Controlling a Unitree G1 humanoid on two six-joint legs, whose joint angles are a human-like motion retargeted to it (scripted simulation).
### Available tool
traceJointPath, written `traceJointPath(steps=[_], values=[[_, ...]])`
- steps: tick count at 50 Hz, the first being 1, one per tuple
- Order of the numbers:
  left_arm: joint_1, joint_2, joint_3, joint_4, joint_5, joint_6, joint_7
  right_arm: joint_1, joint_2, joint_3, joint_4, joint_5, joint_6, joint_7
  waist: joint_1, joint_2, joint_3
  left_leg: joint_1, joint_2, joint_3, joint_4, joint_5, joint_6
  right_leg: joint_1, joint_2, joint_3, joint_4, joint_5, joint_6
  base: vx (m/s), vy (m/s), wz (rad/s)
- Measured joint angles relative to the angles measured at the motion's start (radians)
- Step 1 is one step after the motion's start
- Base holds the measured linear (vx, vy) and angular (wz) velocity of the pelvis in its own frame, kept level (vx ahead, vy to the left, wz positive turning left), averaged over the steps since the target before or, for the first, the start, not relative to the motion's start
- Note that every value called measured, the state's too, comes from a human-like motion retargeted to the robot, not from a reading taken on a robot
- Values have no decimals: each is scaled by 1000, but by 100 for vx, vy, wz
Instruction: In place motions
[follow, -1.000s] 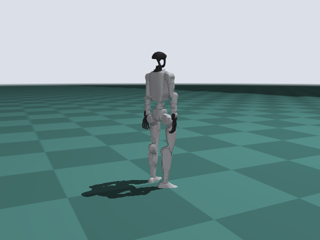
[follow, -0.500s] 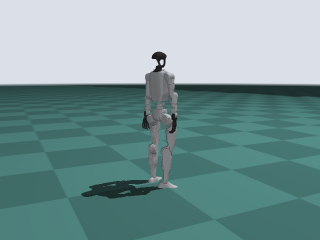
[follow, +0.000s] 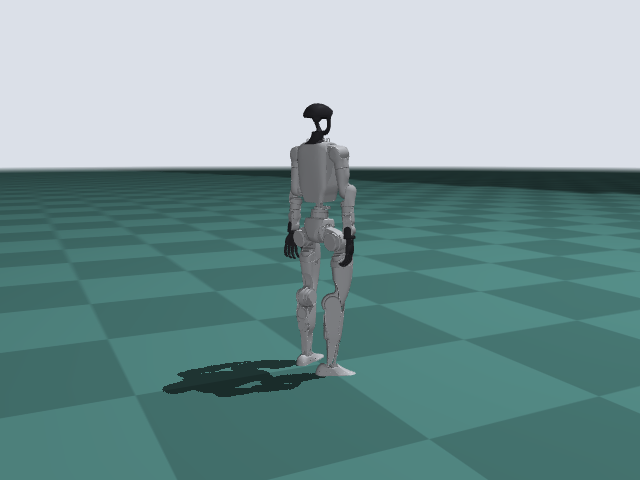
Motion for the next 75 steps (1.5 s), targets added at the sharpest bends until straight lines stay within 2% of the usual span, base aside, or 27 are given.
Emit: traceJointPath(steps=[75], values=[[3,-2,0,1,2,2,-5,1,2,-2,2,-1,6,9,-5,2,-5,-2,0,3,1,0,0,-4,-1,2,2,0,-2,0,0,0]])
